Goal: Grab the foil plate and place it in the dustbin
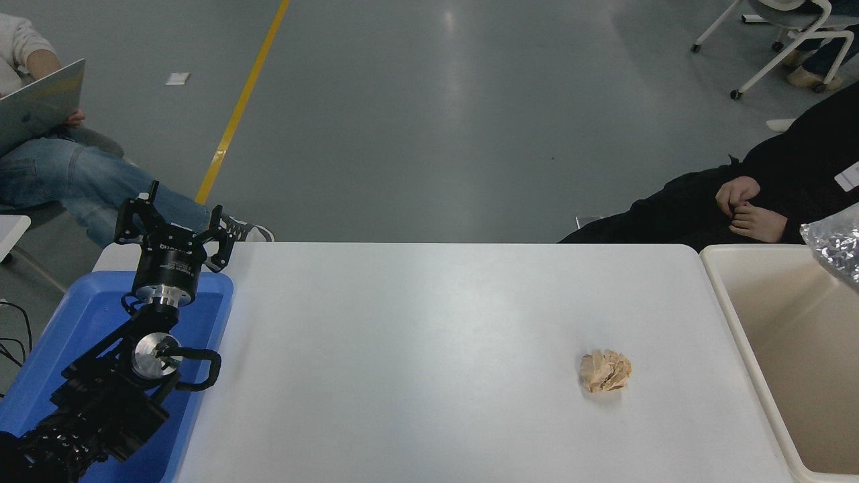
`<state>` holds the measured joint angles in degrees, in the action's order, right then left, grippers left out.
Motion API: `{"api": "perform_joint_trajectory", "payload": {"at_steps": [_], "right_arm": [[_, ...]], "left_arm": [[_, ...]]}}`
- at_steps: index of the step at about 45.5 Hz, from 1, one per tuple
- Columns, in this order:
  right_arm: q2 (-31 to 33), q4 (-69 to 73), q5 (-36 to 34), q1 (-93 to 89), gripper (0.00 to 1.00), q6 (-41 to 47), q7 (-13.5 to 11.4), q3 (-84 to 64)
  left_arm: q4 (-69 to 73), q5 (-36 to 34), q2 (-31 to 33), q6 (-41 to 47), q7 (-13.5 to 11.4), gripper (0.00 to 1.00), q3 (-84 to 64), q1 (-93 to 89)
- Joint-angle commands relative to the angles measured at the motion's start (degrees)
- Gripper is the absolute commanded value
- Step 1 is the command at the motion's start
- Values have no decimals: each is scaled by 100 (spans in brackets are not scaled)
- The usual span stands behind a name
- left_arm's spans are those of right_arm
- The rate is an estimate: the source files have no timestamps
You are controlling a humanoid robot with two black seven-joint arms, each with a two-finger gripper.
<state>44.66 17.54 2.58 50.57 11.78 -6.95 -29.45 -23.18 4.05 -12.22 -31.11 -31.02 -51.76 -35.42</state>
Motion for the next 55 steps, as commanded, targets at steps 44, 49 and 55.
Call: {"api": "perform_joint_trajectory", "payload": {"at_steps": [44, 49, 55], "right_arm": [[-950, -664, -12, -1207, 76, -1186, 1, 449], [-784, -278, -3, -1102, 78, -1186, 1, 335], [-151, 600, -12, -496, 100, -1169, 1, 28]], "left_arm": [[-2, -1, 0, 0, 0, 99, -1, 0], [-2, -1, 0, 0, 0, 99, -1, 0], [6, -1, 0, 0, 0, 99, -1, 0]]}}
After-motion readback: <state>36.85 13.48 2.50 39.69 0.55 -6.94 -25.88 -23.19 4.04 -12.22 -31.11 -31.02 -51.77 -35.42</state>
